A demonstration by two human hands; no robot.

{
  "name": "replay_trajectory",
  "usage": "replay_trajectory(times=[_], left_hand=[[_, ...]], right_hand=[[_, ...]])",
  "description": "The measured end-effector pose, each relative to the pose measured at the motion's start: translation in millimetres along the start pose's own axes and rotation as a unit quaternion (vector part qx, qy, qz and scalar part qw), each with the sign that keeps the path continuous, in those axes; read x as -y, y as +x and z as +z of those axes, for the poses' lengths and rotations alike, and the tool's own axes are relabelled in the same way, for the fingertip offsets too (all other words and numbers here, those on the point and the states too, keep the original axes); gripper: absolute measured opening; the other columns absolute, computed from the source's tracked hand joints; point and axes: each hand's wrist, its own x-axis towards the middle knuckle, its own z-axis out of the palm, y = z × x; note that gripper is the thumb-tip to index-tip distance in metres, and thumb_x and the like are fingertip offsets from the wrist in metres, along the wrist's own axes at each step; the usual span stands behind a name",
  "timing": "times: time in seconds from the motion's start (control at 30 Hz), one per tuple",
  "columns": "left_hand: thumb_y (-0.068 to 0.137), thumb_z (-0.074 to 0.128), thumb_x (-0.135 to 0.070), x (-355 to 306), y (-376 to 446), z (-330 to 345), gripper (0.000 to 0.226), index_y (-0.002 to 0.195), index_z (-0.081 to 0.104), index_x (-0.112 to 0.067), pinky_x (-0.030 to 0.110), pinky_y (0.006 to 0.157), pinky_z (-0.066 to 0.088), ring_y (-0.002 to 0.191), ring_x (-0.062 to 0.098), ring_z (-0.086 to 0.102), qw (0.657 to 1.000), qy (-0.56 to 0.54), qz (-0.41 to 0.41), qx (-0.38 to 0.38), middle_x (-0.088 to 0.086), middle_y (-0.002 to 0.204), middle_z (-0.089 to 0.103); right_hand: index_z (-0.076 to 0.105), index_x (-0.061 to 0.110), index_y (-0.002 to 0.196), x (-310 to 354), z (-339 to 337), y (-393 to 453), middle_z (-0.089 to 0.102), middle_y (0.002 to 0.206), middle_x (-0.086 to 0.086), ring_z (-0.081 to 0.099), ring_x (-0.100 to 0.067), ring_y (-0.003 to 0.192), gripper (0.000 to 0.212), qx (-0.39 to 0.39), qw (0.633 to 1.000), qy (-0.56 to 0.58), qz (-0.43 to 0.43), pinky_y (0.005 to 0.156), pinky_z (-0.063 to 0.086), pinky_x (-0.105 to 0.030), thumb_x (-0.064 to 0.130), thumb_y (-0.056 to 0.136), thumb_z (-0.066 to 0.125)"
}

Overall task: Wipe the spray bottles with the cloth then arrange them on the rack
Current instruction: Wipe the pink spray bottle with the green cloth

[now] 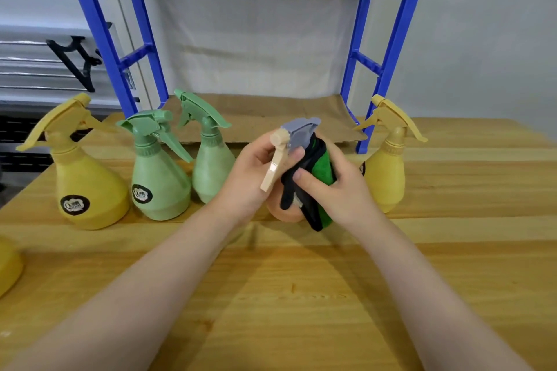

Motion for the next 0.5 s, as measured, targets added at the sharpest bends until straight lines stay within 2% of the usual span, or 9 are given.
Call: replay_trajectory(times=[0.13,0.2,0.27,0.4,0.5], left_hand=[[0.087,0.069,-0.021,-0.5,1.9,-0.6,0.027,0.109,0.067,-0.005,0.036,0.088,0.054,0.095,0.025,0.065,0.999,-0.037,-0.003,-0.024,0.011,0.099,0.069],[0.086,0.069,-0.022,-3.8,3.9,-1.7,0.018,0.101,0.071,-0.011,0.032,0.082,0.054,0.092,0.020,0.066,0.997,-0.063,0.004,-0.051,0.005,0.094,0.071],[0.087,0.063,-0.016,-8.3,6.4,-4.7,0.013,0.096,0.073,-0.018,0.025,0.082,0.052,0.093,0.014,0.066,0.992,-0.089,0.026,-0.080,-0.002,0.094,0.073],[0.086,0.061,-0.017,-14.8,8.8,-9.8,0.016,0.096,0.073,-0.020,0.029,0.091,0.050,0.101,0.015,0.064,0.985,-0.130,0.044,-0.103,-0.001,0.100,0.072],[0.087,0.060,-0.017,-12.9,8.5,-10.4,0.019,0.092,0.076,-0.025,0.030,0.093,0.049,0.102,0.014,0.064,0.984,-0.135,0.044,-0.108,-0.004,0.100,0.073]], right_hand=[[0.055,0.035,0.130,-2.5,4.6,-2.2,0.070,0.109,0.017,0.065,-0.003,0.105,0.061,0.003,1.000,-0.001,0.014,0.093,0.052,-0.034,0.054,0.073,0.067],[0.048,0.035,0.138,-5.7,5.7,-3.0,0.068,0.117,0.016,0.062,-0.004,0.112,0.071,0.006,1.000,-0.008,0.018,0.099,0.050,-0.039,0.056,0.073,0.068],[0.037,0.040,0.144,-8.5,7.0,-4.2,0.063,0.125,0.017,0.060,-0.007,0.116,0.080,0.015,0.999,-0.011,0.028,0.101,0.048,-0.042,0.059,0.072,0.067],[0.022,0.044,0.149,-11.9,11.4,-6.1,0.056,0.135,0.011,0.057,-0.010,0.122,0.088,0.029,0.999,-0.023,0.035,0.105,0.046,-0.041,0.061,0.073,0.063],[0.020,0.043,0.150,-12.4,13.6,-5.7,0.056,0.137,0.008,0.055,-0.010,0.124,0.091,0.032,0.998,-0.046,0.039,0.106,0.045,-0.039,0.067,0.072,0.059]])
